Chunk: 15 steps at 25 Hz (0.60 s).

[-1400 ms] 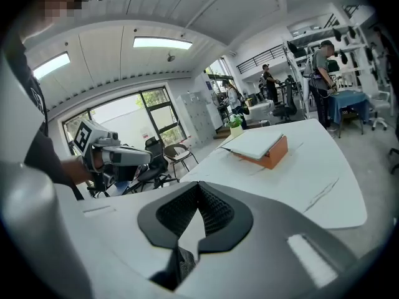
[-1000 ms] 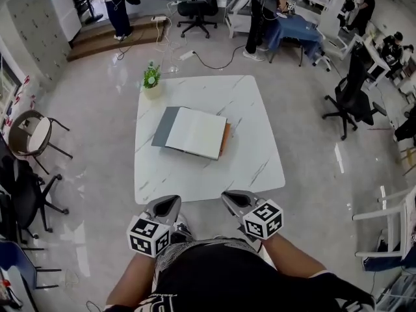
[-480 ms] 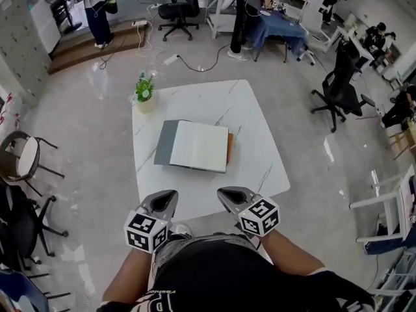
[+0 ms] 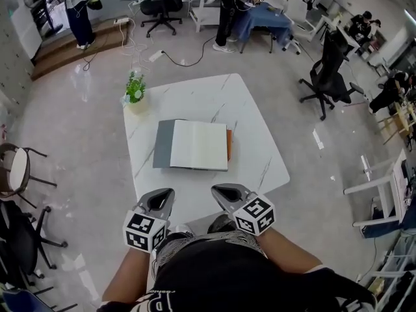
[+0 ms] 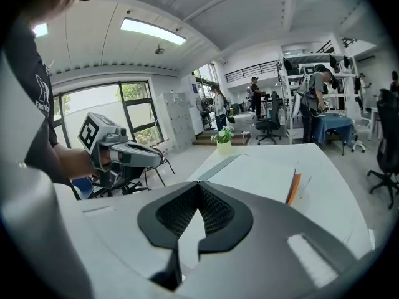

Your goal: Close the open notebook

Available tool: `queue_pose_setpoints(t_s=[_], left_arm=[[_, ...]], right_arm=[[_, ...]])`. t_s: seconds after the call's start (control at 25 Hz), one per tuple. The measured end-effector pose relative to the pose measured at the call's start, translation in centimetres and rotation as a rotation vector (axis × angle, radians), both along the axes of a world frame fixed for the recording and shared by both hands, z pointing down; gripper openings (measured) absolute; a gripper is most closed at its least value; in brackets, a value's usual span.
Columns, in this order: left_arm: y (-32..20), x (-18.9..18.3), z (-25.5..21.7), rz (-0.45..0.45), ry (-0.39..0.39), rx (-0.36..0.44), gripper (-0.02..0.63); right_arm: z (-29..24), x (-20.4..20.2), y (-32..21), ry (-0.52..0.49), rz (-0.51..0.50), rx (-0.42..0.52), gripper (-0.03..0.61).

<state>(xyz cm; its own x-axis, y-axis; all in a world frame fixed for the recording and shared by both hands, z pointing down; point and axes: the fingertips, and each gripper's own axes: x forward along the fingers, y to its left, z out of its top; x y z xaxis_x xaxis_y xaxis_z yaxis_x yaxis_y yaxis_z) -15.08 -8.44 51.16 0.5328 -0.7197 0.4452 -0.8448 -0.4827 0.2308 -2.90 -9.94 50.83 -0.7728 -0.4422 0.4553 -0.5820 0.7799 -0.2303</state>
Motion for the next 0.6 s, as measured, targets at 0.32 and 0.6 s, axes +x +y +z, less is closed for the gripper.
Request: queue_pose_setpoints(t_s=[0.32,0.6], left_arm=[[-0.7,-1.5,0.4,-0.074,0.017,-0.004,0.058],[-1.2,-2.5,0.0,-0.106,-0.002,0.004,0.058]], right_arm=[[0.0,-0.9,-2.1,0.009,-0.033,-0.006,0.0],[-0.5,-2.0,-2.7,0.003,-0.07,0.013,-0.001]])
